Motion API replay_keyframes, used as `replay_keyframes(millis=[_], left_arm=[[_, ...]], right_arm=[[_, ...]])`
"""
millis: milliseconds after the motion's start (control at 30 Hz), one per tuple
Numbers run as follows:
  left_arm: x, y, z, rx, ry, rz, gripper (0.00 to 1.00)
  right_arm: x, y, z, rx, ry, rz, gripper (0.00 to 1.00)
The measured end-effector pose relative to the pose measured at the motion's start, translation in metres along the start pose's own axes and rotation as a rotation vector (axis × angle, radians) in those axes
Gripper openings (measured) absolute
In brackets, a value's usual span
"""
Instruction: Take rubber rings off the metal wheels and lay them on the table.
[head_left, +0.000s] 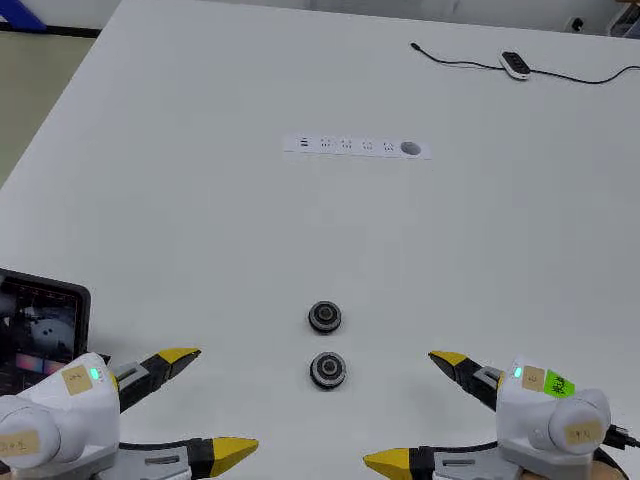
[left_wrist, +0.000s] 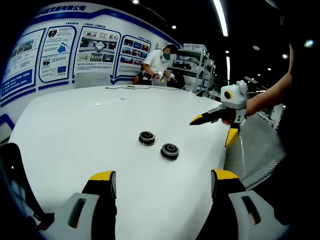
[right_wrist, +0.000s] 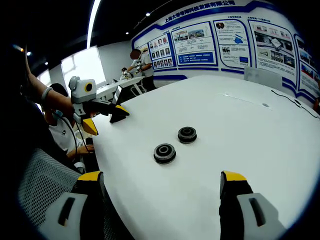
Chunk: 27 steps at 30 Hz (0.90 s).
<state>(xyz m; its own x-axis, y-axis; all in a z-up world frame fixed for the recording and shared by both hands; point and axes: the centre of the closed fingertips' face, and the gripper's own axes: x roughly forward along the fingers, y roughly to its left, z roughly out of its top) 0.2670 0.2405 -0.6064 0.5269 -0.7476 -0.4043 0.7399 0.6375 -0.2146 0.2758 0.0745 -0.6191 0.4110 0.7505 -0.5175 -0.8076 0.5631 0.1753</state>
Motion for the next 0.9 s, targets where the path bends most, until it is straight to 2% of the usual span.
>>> replay_keyframes(millis=[367, 667, 900], left_arm=[[0.01, -0.002, 0.002, 0.025, 0.023, -0.02, 0.7], [0.02, -0.005, 0.007, 0.052, 0.031, -0.046, 0.64], [0.029, -0.006, 0.012, 0.072, 0.041, -0.065, 0.57]], right_arm=[[0.01, 0.007, 0.004, 0.077, -0.006, 0.031, 0.93], [0.02, 0.014, 0.008, 0.194, 0.006, 0.068, 0.88], [0.027, 0.012, 0.011, 0.269, 0.006, 0.077, 0.83]])
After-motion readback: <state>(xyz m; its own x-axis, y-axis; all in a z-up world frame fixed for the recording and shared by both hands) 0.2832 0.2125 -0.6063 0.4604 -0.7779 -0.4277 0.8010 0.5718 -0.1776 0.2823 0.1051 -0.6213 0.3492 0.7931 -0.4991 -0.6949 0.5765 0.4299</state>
